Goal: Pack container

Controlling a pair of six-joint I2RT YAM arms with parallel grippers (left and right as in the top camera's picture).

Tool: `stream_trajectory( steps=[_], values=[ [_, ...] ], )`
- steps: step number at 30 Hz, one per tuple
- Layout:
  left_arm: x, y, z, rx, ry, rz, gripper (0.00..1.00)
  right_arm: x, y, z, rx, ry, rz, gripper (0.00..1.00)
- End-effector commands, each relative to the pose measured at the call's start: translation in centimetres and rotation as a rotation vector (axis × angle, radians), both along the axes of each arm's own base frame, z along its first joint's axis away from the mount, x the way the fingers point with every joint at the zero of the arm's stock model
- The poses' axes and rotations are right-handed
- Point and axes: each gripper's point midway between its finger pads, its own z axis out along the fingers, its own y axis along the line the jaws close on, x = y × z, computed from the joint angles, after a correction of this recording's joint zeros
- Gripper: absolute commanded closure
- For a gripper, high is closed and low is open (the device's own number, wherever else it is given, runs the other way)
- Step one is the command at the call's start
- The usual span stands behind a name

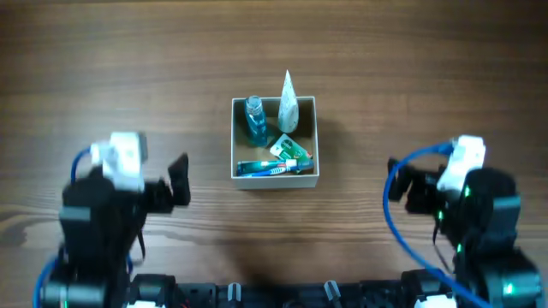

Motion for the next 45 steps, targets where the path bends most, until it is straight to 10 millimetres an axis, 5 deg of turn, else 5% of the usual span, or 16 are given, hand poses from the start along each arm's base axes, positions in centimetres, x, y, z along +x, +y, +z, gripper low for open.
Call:
stream_trajectory(
  steps=[1,8,16,20,26,33,39,45],
  values=[
    [-2.8,-0.2,-0.6,-0.109,-0.063,0.023,0.0,-1.9,-0.5,-0.7,0.065,-0.046,-0.073,0.0],
    [-4.2,-0.1,-0.5,-0.11,-0.082,0.022,0.0,-2.1,-0.5,-0.8,0.377,-0.016,-0.3,0.0],
    [-4.3,-0.1,-0.8,-0.109,-0.069,0.023,0.0,-2.4,-0.5,-1.2,0.51,0.024,-0.409,0.0],
    [-4.3,-0.1,-0.8,-0.109,-0.069,0.023,0.0,-5.1,-1.4,-4.0,0.392,0.131,-0.423,0.0],
    [-4.3,-0.1,-0.8,-0.109,-0.069,0.023,0.0,-2.6,0.3,-1.5,0.082,-0.217,-0.006,0.0],
    [-4.3,-0.1,-0.8,-0.109,-0.069,0.023,0.0,-0.4,4.4,-2.2,-0.173,-0.584,0.379,0.0],
    [-4.3,-0.1,-0.8,-0.109,-0.069,0.023,0.0,1.8,4.8,-4.4,-0.277,-0.72,0.417,0.0],
    [-4.3,-0.1,-0.8,-0.109,-0.069,0.023,0.0,2.4,3.4,-4.3,-0.299,-0.718,0.331,0.0]
  ],
)
